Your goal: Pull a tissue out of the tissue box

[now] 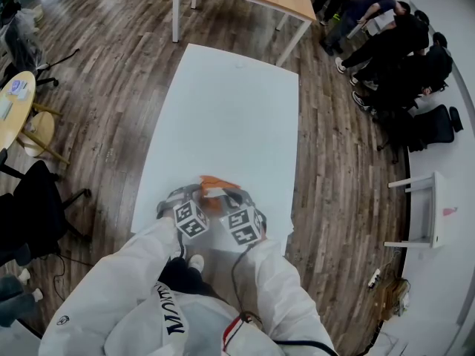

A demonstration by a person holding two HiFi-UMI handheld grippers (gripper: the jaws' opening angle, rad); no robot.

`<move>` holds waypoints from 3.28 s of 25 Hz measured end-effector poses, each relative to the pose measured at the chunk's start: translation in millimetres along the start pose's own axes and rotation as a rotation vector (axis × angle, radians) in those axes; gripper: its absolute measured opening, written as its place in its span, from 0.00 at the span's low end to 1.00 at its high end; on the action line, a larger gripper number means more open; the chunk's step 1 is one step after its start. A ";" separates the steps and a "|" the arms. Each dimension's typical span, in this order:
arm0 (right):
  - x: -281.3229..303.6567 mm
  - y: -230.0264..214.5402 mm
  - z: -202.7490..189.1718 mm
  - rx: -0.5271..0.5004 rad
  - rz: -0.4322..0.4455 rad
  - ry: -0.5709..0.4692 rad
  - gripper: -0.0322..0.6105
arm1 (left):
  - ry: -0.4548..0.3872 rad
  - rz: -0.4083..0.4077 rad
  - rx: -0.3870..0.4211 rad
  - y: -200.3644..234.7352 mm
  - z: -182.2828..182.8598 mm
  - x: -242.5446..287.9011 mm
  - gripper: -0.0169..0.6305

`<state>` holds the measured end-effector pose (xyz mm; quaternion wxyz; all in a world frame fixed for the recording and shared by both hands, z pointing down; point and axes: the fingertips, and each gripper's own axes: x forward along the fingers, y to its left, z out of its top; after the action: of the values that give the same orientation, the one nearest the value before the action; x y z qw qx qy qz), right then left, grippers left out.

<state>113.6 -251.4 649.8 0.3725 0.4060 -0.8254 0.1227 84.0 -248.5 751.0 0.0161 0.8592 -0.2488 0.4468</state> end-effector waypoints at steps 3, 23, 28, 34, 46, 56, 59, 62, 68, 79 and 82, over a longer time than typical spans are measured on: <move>-2.9 0.5 2.6 0.004 -0.001 -0.006 0.06 | 0.000 0.001 0.001 0.6 0.1 0.3 0.31; -16.0 4.2 11.3 0.005 -0.017 -0.028 0.06 | 0.003 0.013 0.013 2.6 0.6 1.8 0.30; -20.5 0.2 19.4 0.015 -0.030 -0.054 0.06 | 0.003 0.015 0.014 3.5 0.5 1.6 0.30; -29.7 -7.1 31.4 0.024 -0.045 -0.088 0.05 | 0.007 0.021 0.012 4.6 -0.8 2.4 0.29; -49.3 -16.4 45.7 0.036 -0.074 -0.133 0.05 | 0.021 0.025 0.009 4.6 -5.8 8.0 0.29; -61.3 -19.4 48.9 0.039 -0.098 -0.149 0.05 | 0.019 0.023 0.010 5.2 -6.1 7.9 0.29; -64.8 -21.2 48.5 0.045 -0.105 -0.154 0.05 | 0.012 0.027 0.012 6.4 -4.0 6.4 0.29; -67.9 -22.3 49.2 0.047 -0.112 -0.158 0.05 | 0.010 0.026 0.010 6.4 -4.2 6.5 0.29; -70.6 -23.2 50.1 0.050 -0.118 -0.161 0.05 | -0.018 0.046 0.012 11.4 4.9 1.5 0.29; -77.9 -25.9 53.5 0.052 -0.136 -0.180 0.05 | -0.060 0.067 0.003 16.5 17.4 -10.7 0.28; -80.5 -26.1 53.9 0.054 -0.143 -0.184 0.05 | -0.071 0.079 -0.001 18.5 19.8 -14.5 0.28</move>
<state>137.3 -248.8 552.3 0.2921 0.4832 -0.8214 0.0801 84.0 -263.6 724.3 -0.0099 0.8640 -0.2831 0.4162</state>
